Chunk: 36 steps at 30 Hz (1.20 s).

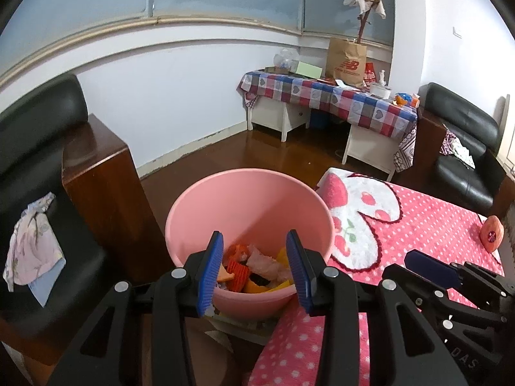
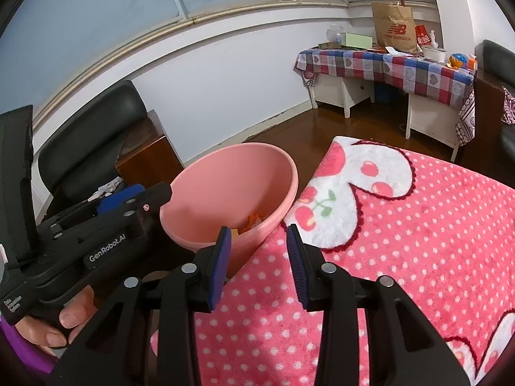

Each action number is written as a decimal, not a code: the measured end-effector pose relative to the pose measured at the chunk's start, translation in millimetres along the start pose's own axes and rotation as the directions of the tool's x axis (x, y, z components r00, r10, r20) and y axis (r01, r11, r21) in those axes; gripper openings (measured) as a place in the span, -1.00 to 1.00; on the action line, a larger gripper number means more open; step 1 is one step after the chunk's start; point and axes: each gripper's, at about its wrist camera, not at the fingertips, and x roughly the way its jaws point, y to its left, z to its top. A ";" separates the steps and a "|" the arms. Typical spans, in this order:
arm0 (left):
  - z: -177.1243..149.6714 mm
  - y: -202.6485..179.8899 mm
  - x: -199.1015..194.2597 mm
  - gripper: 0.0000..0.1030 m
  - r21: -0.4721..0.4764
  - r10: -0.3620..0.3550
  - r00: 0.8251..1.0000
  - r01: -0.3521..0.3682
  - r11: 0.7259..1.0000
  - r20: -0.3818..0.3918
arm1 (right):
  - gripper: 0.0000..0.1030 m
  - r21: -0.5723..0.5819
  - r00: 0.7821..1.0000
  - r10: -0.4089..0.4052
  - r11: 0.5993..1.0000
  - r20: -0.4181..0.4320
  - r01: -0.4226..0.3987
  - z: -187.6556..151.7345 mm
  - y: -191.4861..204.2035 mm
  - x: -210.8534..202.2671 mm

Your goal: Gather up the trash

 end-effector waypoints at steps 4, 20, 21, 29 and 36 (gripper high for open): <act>1.4 -4.2 -3.7 -0.22 0.017 -0.002 1.000 0.002 1.000 0.009 | -0.30 0.002 1.000 0.000 1.000 0.006 0.000 -0.9 -1.6 -2.3; 3.9 -9.7 -7.3 -0.22 0.030 -0.010 1.000 0.009 1.000 0.012 | -0.30 0.007 1.000 0.000 1.000 0.007 0.000 -1.2 -5.3 -4.5; 3.8 -9.7 -7.0 -0.22 0.030 -0.011 1.000 0.011 0.999 0.011 | -0.30 0.007 1.000 0.000 1.000 0.007 0.000 -1.3 -5.3 -4.4; 2.8 -10.7 -6.5 -0.22 0.031 -0.015 1.000 0.015 0.999 0.010 | -0.30 0.009 1.000 0.001 1.000 0.001 -0.001 -2.7 -7.1 -5.1; 1.9 -10.3 -3.5 -0.22 0.035 -0.013 1.000 0.013 0.999 -0.001 | -0.30 0.009 1.000 0.001 1.000 -0.001 -0.001 -2.9 -6.9 -3.4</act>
